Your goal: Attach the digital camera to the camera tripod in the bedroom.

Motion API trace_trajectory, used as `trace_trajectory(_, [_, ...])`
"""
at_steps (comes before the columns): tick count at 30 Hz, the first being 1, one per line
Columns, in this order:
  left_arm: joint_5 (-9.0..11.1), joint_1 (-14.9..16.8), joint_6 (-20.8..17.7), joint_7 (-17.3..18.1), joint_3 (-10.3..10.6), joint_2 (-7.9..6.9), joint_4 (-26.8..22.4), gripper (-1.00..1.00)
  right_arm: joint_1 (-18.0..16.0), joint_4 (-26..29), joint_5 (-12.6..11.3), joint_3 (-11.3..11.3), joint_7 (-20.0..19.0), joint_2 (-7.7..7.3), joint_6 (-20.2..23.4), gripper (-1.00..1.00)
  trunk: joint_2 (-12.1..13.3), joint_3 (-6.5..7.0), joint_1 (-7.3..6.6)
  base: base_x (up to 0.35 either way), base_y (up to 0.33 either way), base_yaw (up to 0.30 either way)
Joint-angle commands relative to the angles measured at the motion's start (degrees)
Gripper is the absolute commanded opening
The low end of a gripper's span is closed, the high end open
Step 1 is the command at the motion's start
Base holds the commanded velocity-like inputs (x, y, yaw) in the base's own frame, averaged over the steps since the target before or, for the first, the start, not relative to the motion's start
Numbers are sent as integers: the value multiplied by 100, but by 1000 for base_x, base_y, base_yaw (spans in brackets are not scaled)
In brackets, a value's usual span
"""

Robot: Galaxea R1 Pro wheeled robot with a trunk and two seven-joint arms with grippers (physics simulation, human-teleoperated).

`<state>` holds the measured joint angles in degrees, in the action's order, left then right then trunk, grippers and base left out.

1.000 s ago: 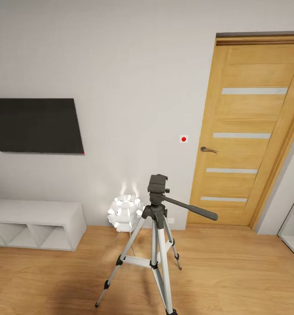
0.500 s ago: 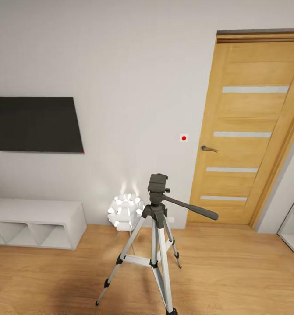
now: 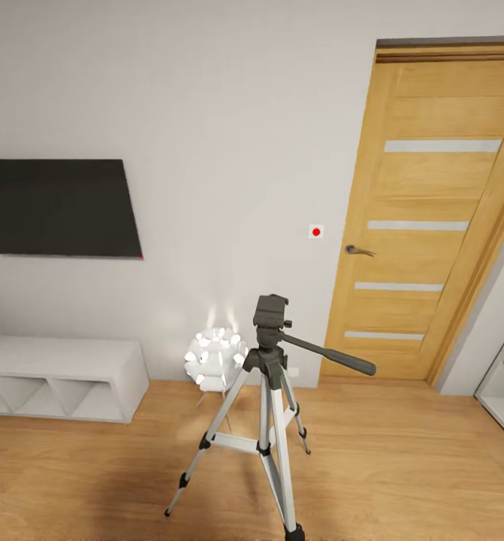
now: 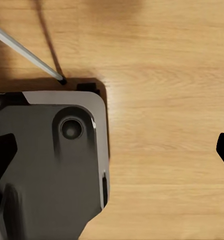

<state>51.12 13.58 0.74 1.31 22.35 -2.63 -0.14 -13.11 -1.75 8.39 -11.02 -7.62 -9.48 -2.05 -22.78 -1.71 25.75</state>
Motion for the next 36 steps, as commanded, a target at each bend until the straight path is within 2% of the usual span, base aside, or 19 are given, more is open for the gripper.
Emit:
trace_trajectory(1, [42,5,7,12,50,0,3,-100,-11,-18,58,-49,-12,-5,-22,100,-14,-23,3,0,0,0])
trace_trajectory(36, [33,5,14,19,51,9,2,-100,-11,-18,66,-49,-15,-2,-23,100,-14,-345,3,-44,0,0])
